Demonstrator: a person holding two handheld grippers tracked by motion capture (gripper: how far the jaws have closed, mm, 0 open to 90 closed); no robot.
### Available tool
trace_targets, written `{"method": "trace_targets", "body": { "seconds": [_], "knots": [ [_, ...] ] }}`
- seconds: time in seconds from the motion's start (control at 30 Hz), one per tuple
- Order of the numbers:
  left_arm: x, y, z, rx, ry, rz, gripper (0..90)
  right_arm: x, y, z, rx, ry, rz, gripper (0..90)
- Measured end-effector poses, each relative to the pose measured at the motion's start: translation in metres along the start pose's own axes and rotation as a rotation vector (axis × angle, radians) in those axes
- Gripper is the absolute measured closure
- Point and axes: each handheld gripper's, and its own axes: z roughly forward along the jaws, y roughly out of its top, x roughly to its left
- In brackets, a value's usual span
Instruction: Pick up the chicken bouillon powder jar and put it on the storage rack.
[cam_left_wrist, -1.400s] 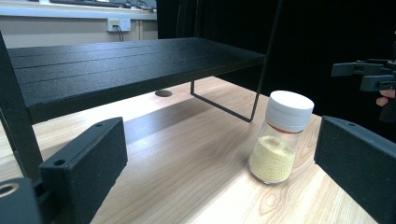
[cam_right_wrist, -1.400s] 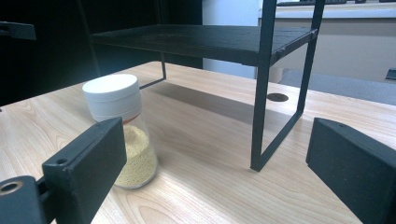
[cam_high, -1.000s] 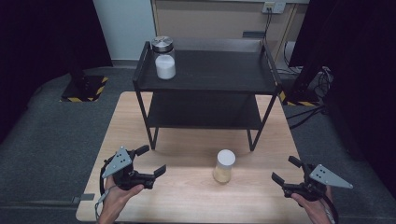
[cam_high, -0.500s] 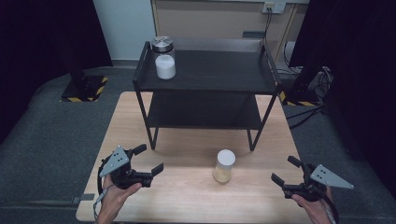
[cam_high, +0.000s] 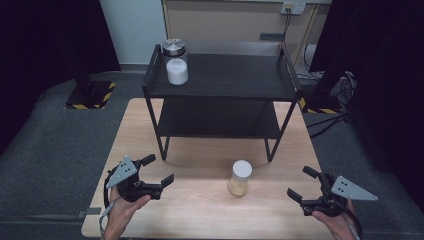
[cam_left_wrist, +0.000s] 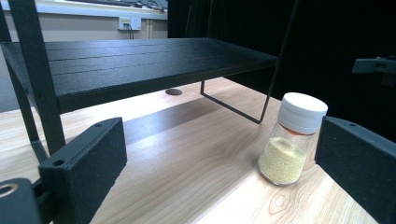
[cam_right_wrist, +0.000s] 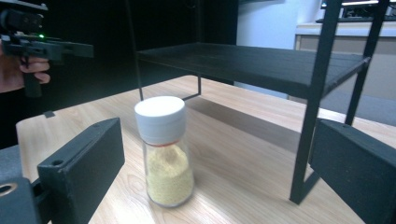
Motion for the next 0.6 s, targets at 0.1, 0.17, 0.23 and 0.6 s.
{"method": "trace_targets", "body": {
  "seconds": [0.1, 0.17, 0.23, 0.6],
  "knots": [
    [0.0, 0.0, 0.0, 0.004, -0.001, 0.003, 0.7, 0.001, 0.003, 0.002, -0.008, 0.009, 0.006, 4.0],
    [0.0, 0.0, 0.0, 0.004, -0.001, -0.001, 0.5, 0.001, 0.005, 0.003, -0.009, 0.015, 0.003, 4.0],
    [0.0, 0.0, 0.0, -0.002, 0.0, -0.006, 0.2, 0.0, 0.007, 0.005, -0.009, 0.022, 0.003, 4.0],
    [0.002, 0.0, 0.0, 0.002, -0.009, -0.011, 0.0, -0.002, 0.021, 0.018, 0.015, 0.064, -0.019, 4.1]
  ]
}}
